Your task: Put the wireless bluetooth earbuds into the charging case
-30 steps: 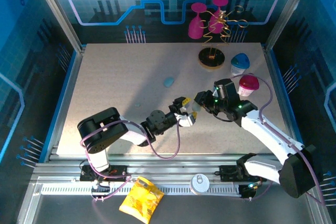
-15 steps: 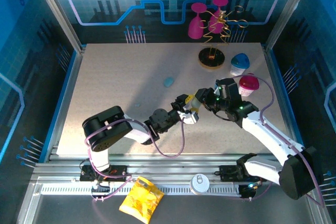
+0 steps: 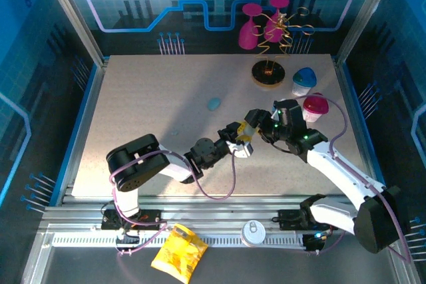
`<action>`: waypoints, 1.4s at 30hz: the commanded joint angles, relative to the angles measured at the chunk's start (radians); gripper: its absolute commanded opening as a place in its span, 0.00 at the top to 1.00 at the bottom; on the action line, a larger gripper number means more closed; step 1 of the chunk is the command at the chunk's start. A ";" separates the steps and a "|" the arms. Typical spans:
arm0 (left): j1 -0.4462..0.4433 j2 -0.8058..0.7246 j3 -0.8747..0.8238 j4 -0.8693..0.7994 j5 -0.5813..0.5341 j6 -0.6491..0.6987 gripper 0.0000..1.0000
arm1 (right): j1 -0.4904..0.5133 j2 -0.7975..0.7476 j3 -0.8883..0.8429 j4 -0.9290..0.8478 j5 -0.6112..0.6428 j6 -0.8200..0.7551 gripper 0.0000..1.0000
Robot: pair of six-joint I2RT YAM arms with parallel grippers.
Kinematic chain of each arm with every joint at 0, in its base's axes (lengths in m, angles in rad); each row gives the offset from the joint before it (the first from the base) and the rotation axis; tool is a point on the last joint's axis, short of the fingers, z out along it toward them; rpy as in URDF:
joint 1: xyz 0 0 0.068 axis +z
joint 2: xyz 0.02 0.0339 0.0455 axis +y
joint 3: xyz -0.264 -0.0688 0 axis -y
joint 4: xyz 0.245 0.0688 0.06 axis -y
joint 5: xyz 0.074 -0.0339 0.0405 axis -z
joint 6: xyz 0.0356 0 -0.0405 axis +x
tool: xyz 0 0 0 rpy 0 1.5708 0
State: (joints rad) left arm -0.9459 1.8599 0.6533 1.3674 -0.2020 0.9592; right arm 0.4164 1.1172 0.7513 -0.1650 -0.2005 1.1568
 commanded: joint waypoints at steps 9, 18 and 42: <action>0.042 -0.082 -0.036 -0.044 0.069 -0.229 0.68 | -0.050 -0.042 0.049 -0.033 0.011 -0.343 0.12; 0.234 -0.309 -0.058 -0.452 0.528 -0.556 0.68 | -0.071 -0.121 0.083 0.036 -0.207 -0.749 0.14; 0.476 -0.451 -0.037 -0.379 1.297 -1.088 0.71 | 0.092 -0.040 0.245 -0.298 -0.560 -1.403 0.38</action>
State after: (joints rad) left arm -0.4782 1.4441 0.6048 0.9913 1.0187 -0.1055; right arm 0.4973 1.0637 0.9550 -0.4316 -0.7273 -0.2008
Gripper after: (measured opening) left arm 0.366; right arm 0.619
